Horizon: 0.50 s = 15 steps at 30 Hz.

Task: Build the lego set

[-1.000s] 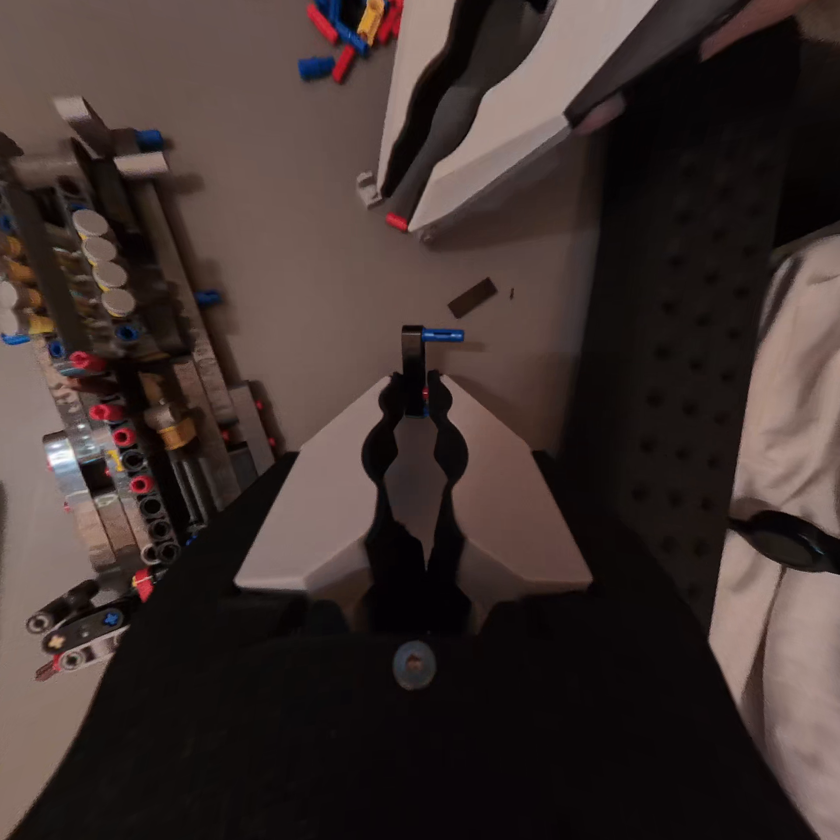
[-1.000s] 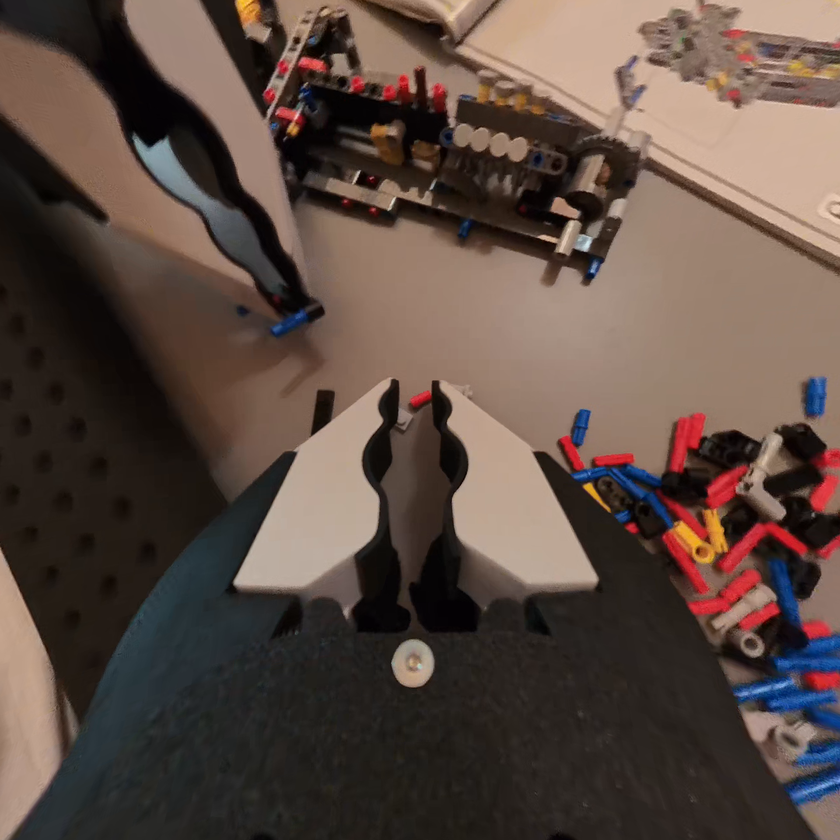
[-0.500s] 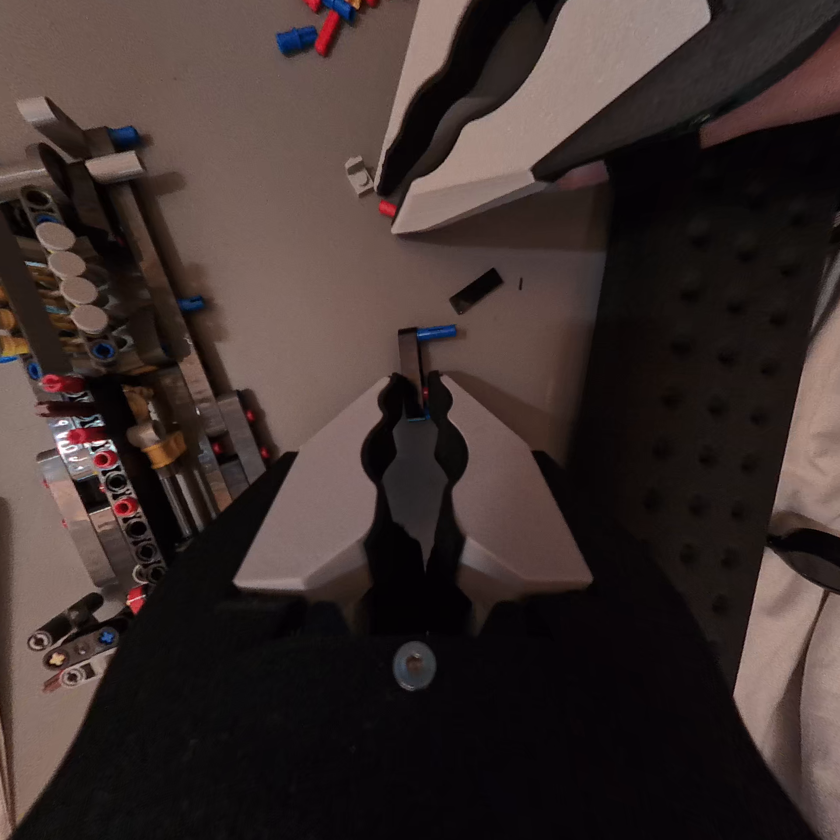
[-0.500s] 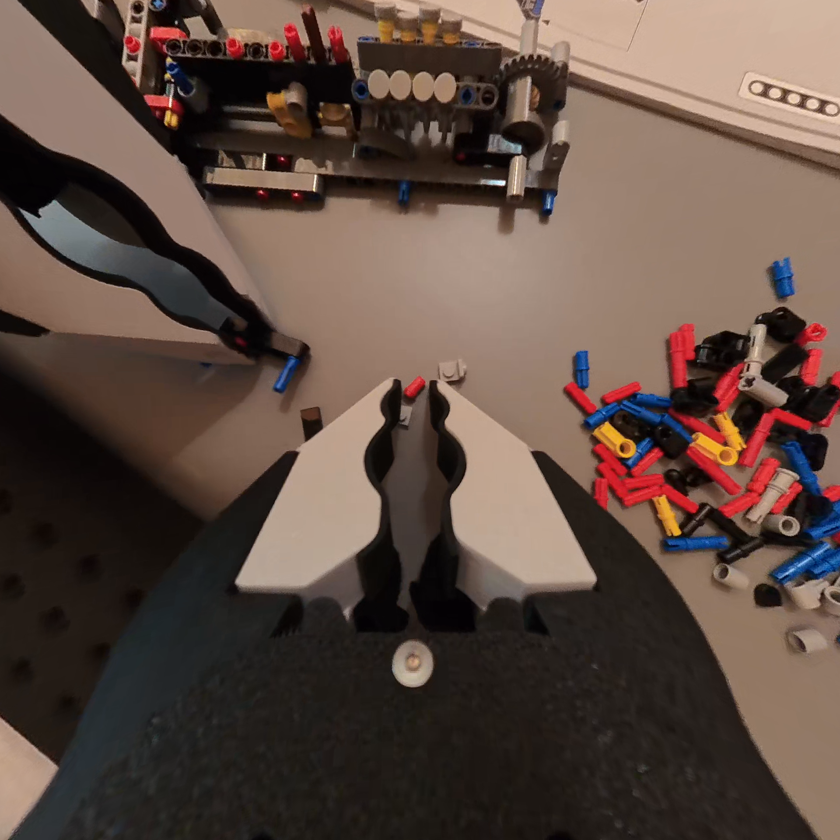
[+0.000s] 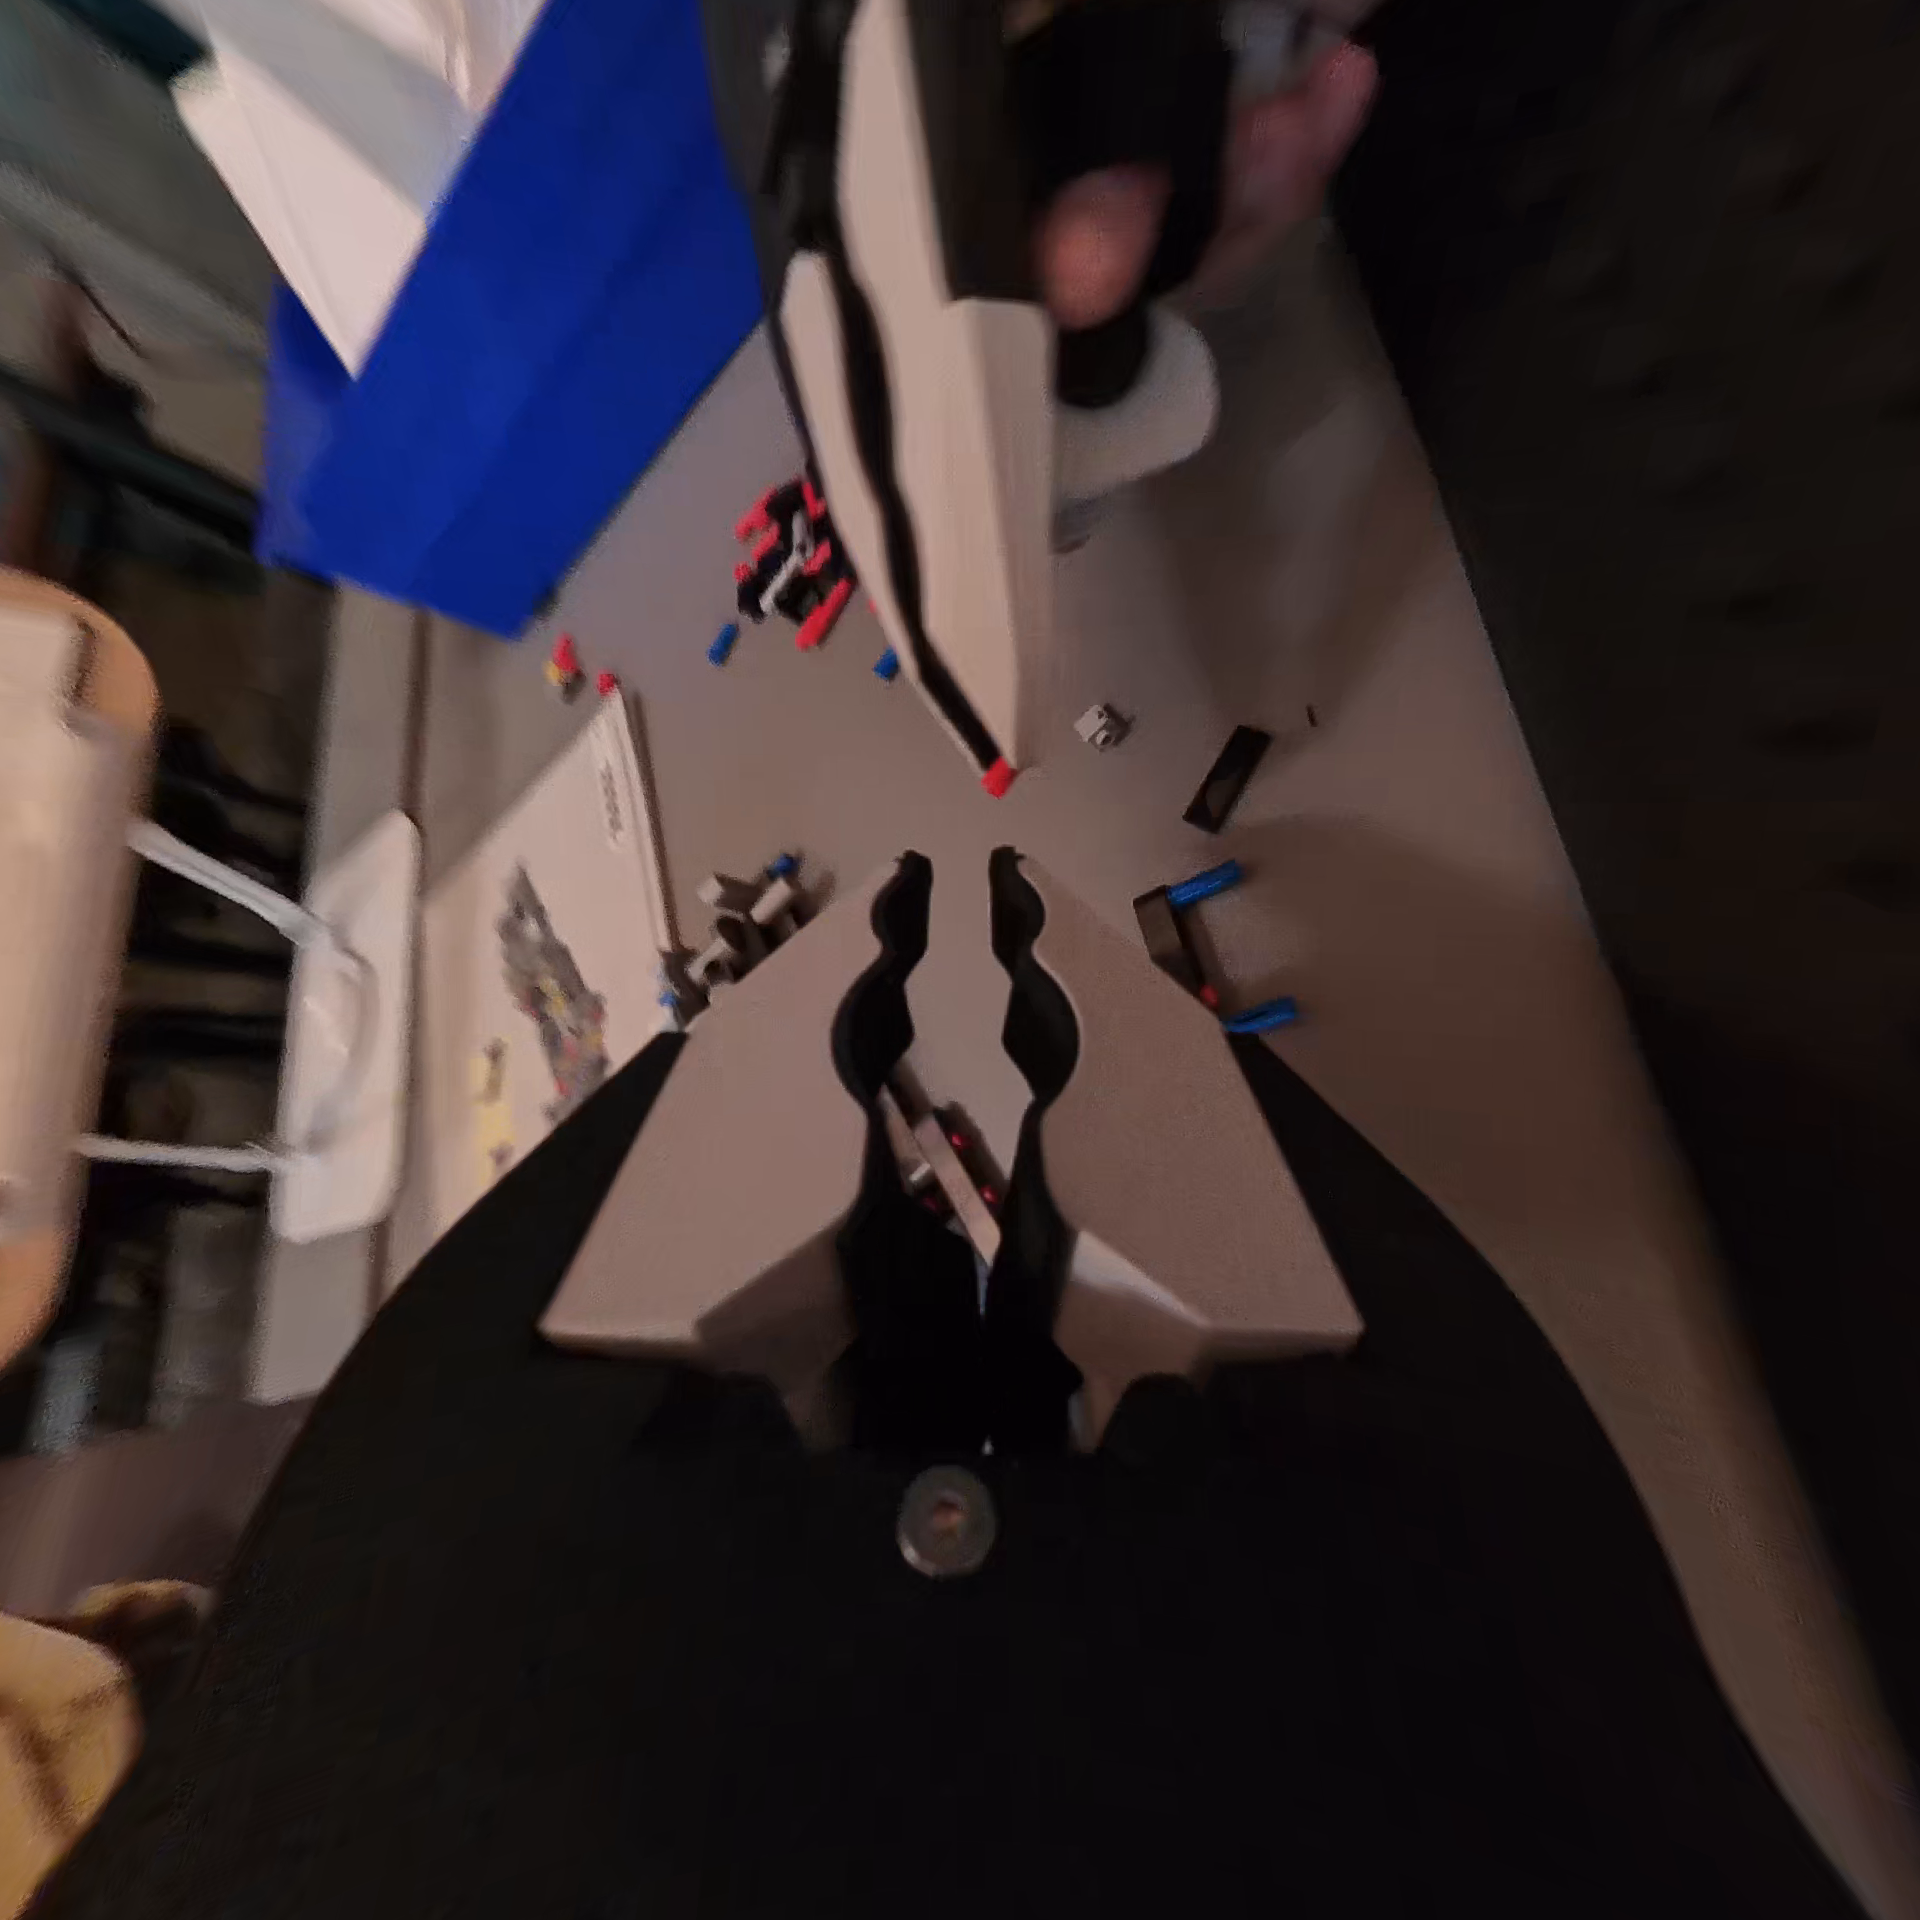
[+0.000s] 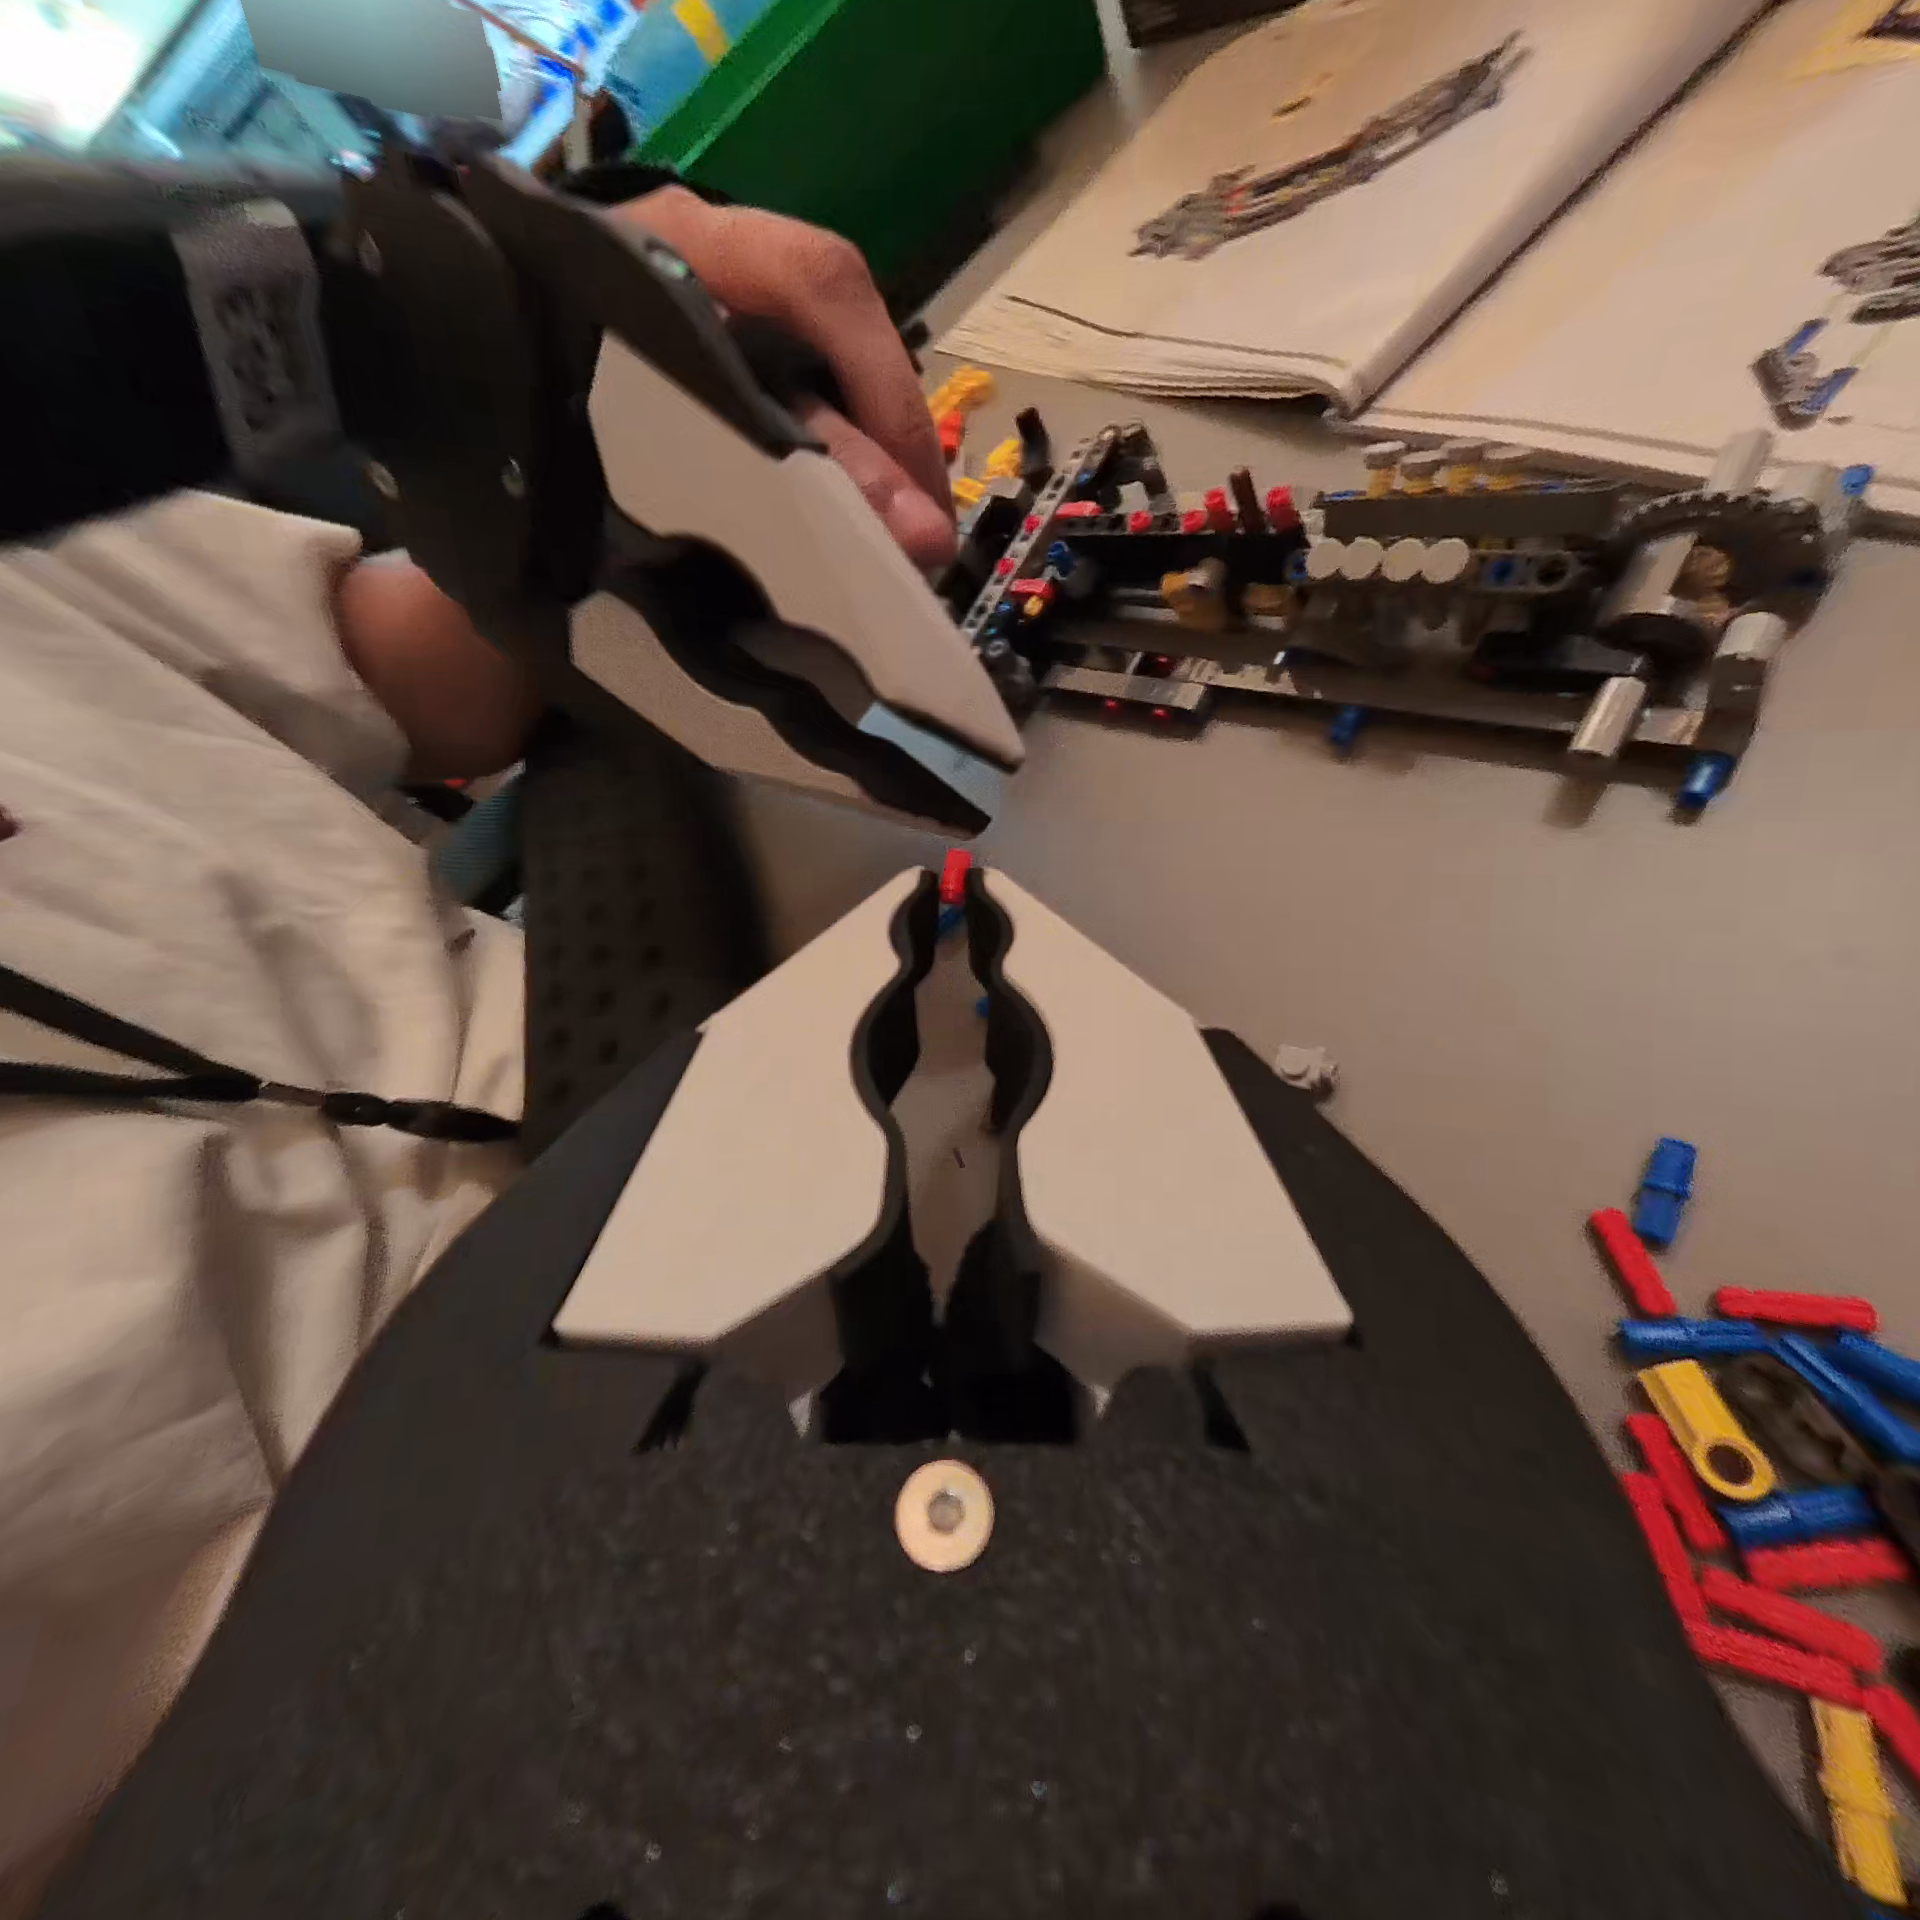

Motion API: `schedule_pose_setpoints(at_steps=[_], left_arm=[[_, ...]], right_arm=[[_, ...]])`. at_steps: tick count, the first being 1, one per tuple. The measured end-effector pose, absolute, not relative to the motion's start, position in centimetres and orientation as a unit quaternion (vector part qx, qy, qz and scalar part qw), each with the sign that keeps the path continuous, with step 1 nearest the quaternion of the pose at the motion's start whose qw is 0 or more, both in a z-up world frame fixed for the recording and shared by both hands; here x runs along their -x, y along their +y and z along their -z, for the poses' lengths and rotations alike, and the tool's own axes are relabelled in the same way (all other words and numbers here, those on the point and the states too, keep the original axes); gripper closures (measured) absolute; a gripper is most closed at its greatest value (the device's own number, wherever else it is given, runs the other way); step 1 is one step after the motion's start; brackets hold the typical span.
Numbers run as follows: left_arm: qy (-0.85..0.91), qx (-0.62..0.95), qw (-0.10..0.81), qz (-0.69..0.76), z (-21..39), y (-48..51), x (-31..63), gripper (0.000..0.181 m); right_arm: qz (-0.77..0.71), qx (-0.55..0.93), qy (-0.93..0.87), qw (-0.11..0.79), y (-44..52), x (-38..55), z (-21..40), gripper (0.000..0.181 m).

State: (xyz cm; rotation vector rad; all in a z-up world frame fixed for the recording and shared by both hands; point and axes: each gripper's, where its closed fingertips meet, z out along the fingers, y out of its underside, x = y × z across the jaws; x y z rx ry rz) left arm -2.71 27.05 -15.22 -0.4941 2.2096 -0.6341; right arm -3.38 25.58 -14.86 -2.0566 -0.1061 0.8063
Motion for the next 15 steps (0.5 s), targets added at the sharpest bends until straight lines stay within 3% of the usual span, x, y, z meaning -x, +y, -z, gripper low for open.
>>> schedule_pose_setpoints(at_steps=[15], left_arm=[[0.859, 0.106, 0.448, 0.226, 15.1, 24.0, 2.8, 0.175]], right_arm=[[-0.339, 0.841, -0.096, 0.411, 24.1, 3.8, 15.2, 0.177]])
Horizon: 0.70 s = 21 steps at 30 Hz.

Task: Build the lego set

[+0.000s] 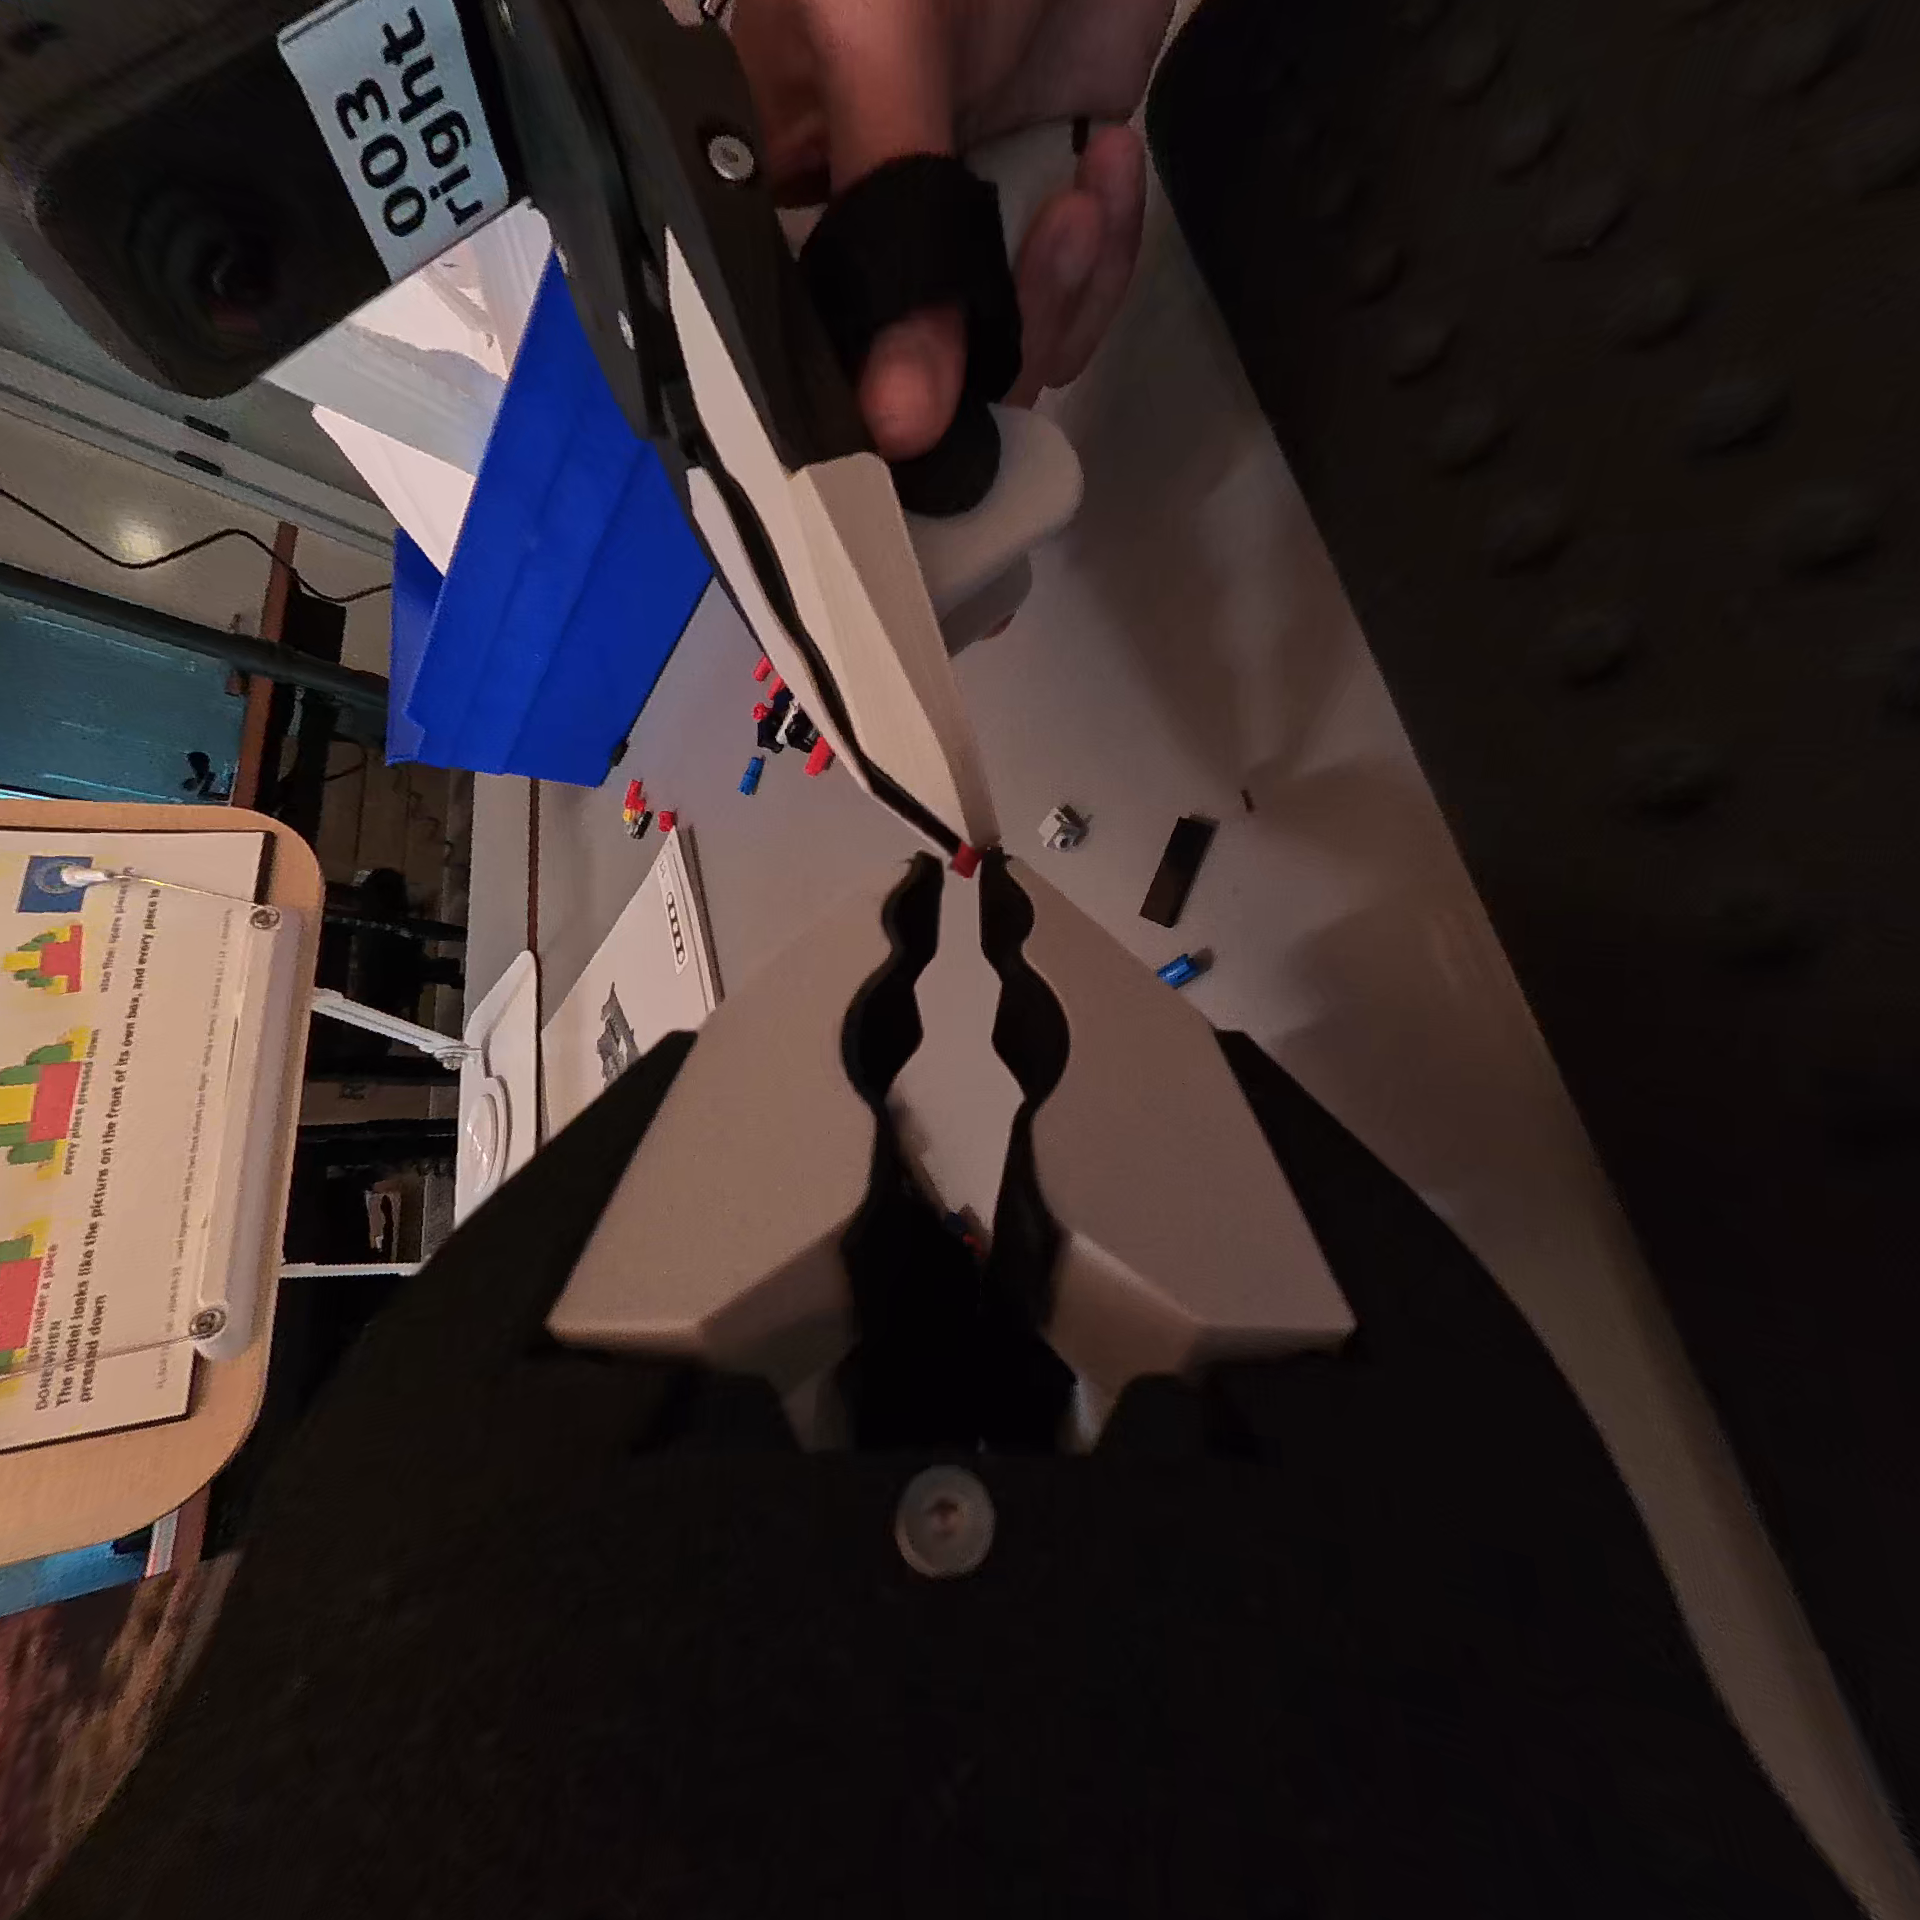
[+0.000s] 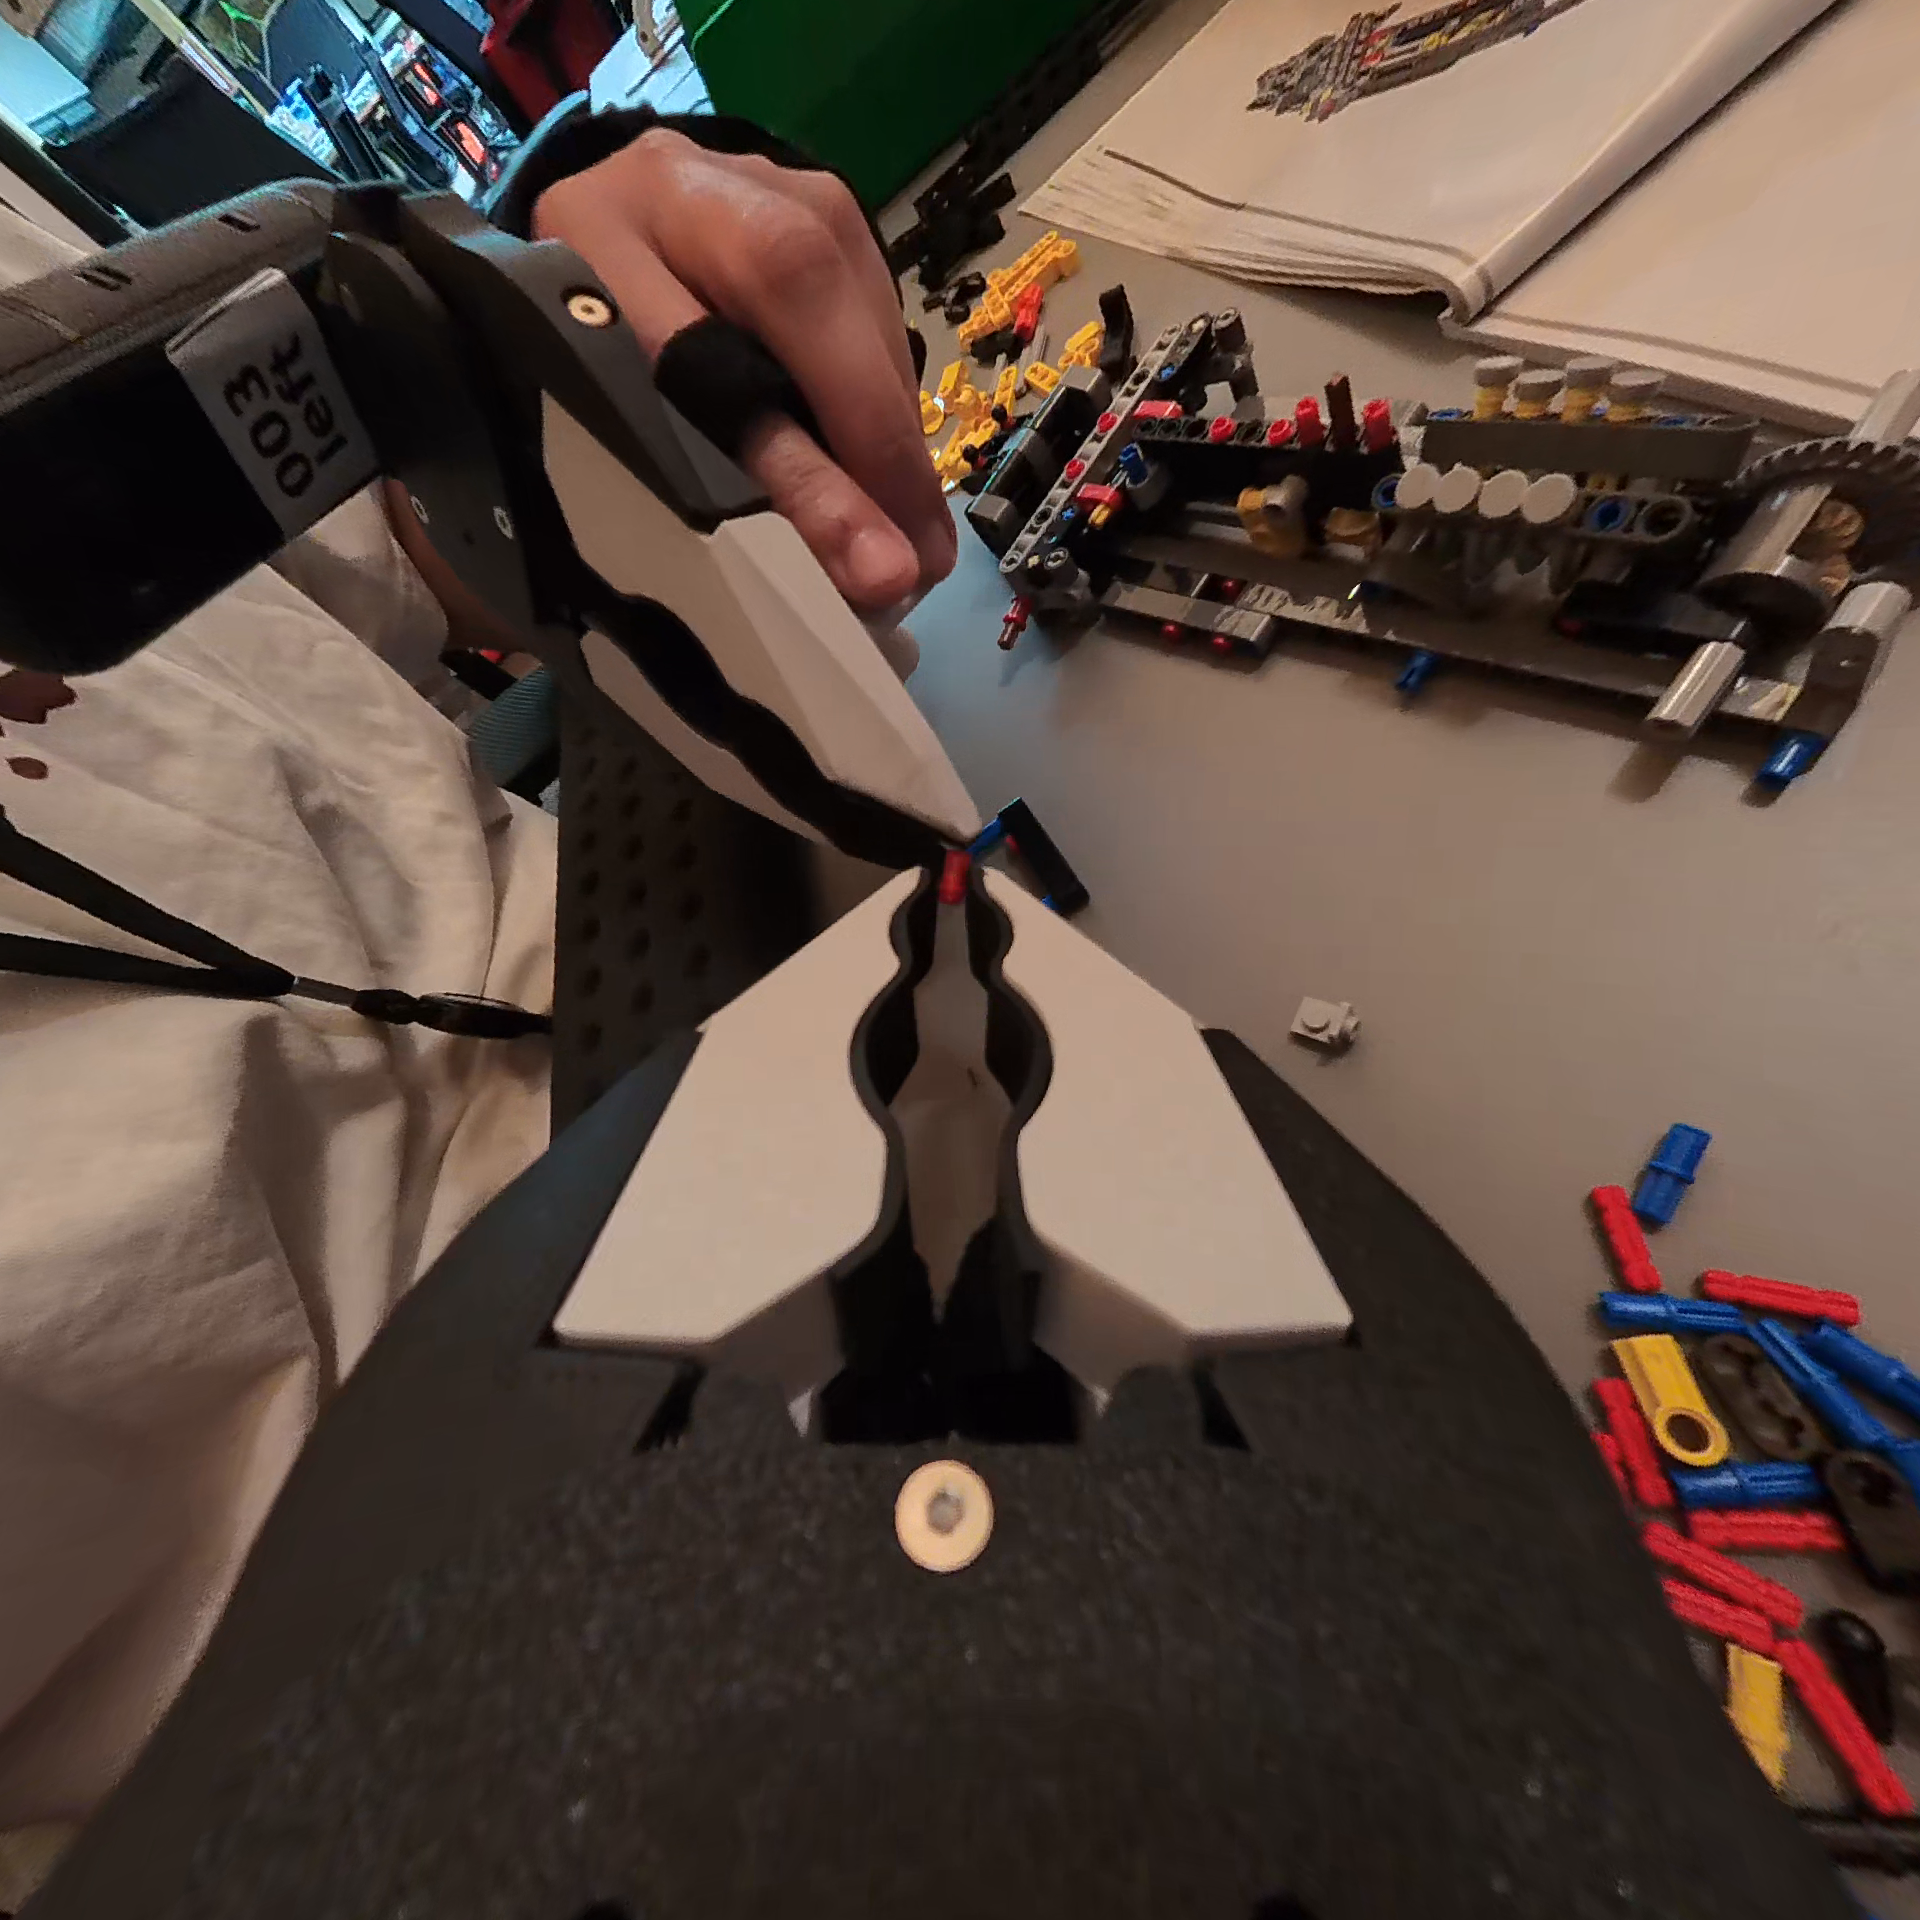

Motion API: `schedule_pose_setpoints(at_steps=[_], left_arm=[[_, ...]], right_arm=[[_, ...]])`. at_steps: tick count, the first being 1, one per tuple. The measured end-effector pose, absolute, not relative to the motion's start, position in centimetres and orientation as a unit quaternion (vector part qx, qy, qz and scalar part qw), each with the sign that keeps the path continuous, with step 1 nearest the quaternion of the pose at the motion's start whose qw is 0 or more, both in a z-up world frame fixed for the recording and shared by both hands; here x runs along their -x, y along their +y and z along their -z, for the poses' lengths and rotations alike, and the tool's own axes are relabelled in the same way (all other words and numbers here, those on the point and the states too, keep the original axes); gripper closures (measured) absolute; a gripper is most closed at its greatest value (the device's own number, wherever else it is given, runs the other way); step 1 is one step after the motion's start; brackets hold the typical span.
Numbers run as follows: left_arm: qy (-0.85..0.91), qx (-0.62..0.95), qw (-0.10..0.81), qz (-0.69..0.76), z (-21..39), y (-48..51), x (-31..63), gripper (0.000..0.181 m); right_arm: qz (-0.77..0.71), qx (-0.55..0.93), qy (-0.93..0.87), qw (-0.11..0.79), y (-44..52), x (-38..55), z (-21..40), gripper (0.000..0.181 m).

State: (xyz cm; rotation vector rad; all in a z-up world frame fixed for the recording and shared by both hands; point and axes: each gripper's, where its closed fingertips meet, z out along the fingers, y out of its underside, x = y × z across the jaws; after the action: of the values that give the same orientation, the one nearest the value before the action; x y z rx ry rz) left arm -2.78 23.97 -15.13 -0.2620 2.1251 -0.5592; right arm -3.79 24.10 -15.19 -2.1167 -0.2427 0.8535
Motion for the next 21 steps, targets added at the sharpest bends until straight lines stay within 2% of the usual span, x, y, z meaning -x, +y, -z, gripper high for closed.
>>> schedule_pose_setpoints(at_steps=[6, 21], left_arm=[[0.857, 0.098, 0.459, 0.213, 15.1, 24.2, 2.6, 0.178], [0.776, 0.197, 0.553, 0.229, 11.4, 26.5, 0.0, 0.178]], right_arm=[[-0.344, 0.835, -0.084, 0.421, 24.4, 3.6, 15.0, 0.177], [-0.269, 0.745, 0.027, 0.61, 26.5, 0.4, 10.7, 0.174]])
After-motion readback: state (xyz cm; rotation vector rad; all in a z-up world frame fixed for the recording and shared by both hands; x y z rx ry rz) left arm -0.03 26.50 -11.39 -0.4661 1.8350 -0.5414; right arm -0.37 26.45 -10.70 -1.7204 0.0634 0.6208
